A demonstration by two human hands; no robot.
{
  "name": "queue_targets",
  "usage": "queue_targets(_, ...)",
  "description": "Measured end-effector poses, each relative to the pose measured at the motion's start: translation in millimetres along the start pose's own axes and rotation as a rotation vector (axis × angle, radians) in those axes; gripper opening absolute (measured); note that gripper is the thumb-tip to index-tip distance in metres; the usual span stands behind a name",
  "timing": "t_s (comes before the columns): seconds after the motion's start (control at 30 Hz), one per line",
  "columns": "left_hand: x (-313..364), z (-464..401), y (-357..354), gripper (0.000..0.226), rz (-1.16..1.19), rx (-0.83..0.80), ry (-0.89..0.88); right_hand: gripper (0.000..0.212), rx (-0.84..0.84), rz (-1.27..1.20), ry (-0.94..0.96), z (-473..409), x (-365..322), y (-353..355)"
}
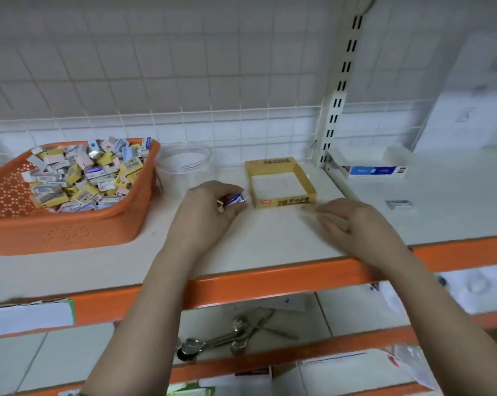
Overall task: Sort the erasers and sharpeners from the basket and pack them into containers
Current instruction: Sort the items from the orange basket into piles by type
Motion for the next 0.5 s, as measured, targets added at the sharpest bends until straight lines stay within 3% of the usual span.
queue_targets(0.1, 36, -16, -35, 0.024, -0.015, -0.073, -0.074, 0.027, 0.021, 0.045, -0.033, 34, 42, 26)
queue_targets(0.27, 91, -39, -89, 0.023, 0.034, -0.125, -0.128, 0.055, -0.014, 0.073, 0.088, 58, 79, 37)
queue_targets(0.4, 121, -52, -122, 0.022, 0.044, -0.137, -0.156, 0.044, 0.068, 0.072, 0.210, 71, 98, 49)
queue_targets(0.5, 130, -60, -141, 0.023, 0.042, -0.139, -0.149, 0.047, 0.195, 0.085, 0.232, 81, 114, 55)
Point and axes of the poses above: each hand's wrist, its own z-axis away from the middle knuckle, its own y-axis out of the back of the hand, x = y × z, the point moved 5 cm from there along -z, towards the middle knuckle, and after that the axes turned 5 degrees about -x, right-handed, at the moved point
